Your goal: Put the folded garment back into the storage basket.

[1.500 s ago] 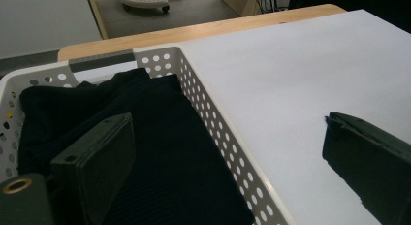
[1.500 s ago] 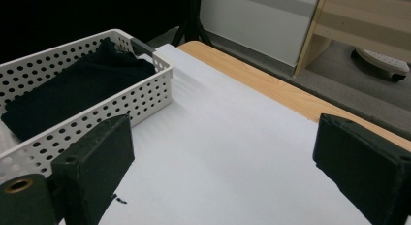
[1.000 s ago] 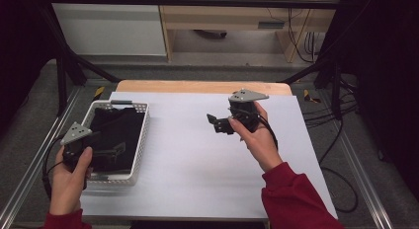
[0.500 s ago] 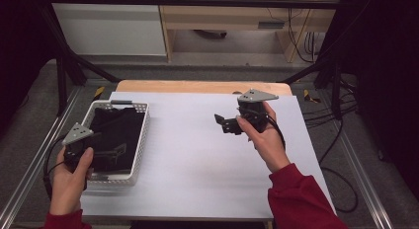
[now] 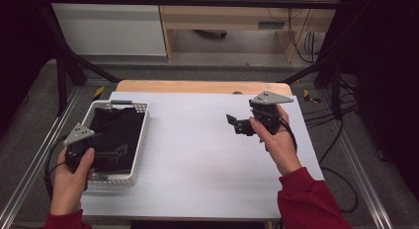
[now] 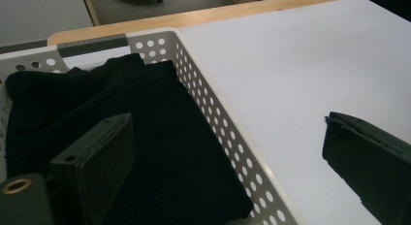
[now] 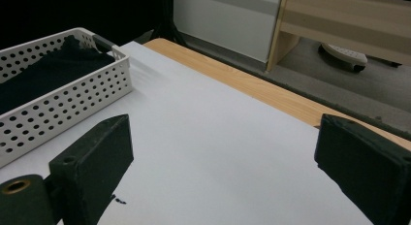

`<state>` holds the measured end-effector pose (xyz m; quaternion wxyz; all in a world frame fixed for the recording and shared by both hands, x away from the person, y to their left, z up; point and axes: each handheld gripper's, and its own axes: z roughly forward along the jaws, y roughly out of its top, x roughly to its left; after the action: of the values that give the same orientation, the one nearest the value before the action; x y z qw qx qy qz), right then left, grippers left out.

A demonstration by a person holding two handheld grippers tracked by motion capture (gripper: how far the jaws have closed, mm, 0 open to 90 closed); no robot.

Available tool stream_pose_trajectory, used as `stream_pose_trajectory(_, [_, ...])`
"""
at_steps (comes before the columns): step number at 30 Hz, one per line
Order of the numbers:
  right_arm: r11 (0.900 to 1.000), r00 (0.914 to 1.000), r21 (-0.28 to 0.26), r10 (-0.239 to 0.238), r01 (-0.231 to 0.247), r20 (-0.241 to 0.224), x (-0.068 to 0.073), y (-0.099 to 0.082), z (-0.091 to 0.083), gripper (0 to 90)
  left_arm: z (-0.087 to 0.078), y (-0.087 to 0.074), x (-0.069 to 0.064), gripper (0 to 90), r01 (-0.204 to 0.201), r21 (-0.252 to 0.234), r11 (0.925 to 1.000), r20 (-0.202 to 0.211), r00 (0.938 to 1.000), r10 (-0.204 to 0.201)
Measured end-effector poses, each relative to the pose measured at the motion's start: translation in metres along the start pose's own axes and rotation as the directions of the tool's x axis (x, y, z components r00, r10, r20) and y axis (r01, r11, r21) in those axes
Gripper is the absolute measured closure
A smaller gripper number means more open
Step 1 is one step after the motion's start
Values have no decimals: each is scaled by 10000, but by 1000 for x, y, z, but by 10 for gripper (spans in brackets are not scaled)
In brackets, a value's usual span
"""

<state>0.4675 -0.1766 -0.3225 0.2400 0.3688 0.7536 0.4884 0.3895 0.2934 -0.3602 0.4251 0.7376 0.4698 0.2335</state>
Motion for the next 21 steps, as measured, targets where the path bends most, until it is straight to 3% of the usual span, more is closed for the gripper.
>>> stream_pose_trajectory(21, [9965,9954,-570,650,-611,705,-27,-38,-35,61,5,-3,-6,51,-170,201,9997,330,9993,164])
